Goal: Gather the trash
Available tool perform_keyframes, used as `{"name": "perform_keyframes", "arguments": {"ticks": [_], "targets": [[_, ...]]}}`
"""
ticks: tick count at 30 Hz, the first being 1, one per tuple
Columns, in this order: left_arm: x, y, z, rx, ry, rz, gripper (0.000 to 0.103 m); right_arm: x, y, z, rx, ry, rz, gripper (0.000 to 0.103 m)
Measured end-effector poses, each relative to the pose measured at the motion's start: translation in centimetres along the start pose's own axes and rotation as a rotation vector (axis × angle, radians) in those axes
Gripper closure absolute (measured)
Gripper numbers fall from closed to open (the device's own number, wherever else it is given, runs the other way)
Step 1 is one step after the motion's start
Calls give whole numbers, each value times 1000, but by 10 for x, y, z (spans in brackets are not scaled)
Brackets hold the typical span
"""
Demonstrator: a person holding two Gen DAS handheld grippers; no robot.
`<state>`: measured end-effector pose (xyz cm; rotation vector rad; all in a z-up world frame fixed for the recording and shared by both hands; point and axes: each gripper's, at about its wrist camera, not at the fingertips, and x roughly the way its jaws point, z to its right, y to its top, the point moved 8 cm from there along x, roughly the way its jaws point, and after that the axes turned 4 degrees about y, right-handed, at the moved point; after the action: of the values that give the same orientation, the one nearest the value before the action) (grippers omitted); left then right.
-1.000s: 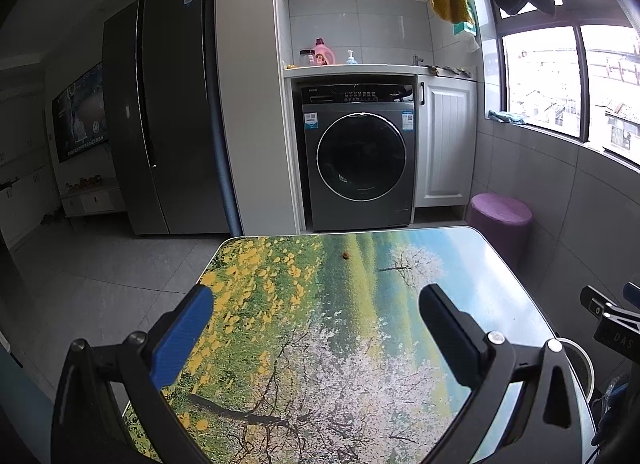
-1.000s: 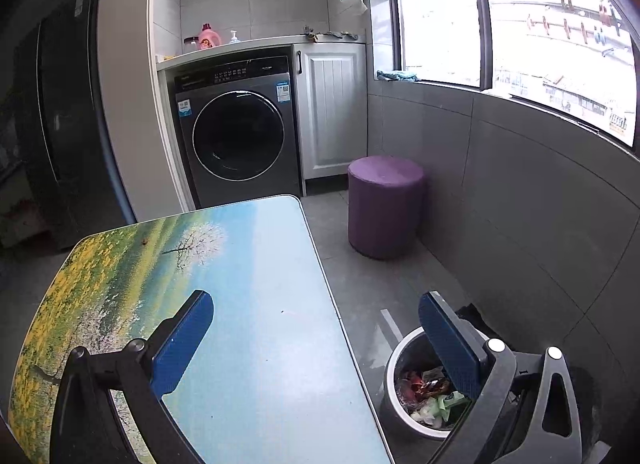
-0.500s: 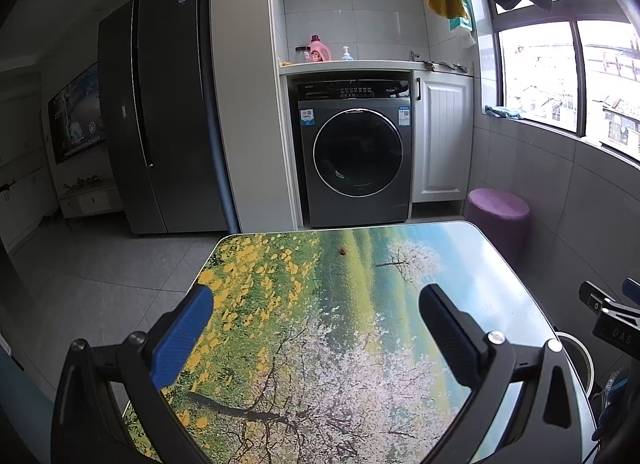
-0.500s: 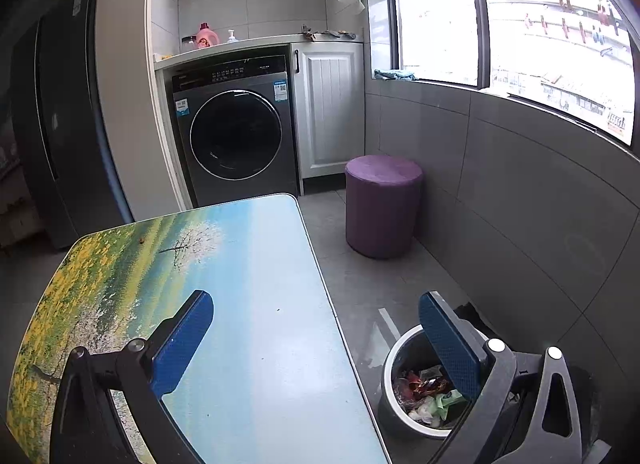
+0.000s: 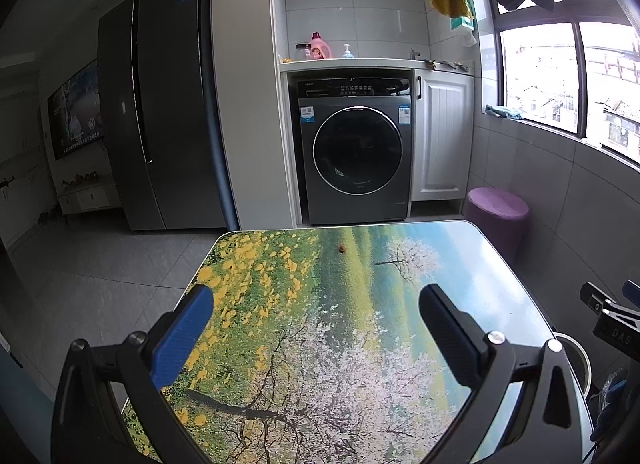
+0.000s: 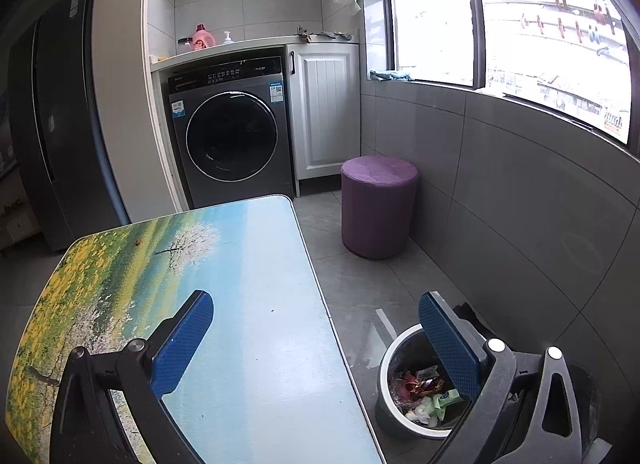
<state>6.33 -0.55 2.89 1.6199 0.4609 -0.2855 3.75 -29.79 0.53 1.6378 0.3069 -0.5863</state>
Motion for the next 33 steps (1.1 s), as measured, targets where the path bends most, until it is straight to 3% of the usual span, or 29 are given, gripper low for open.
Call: {"name": "perform_keyframes", "arguments": {"ticks": [33], "targets": [[-7,1,8,2,-7,14,0,-5,3,5,6,-26,26,0]]}}
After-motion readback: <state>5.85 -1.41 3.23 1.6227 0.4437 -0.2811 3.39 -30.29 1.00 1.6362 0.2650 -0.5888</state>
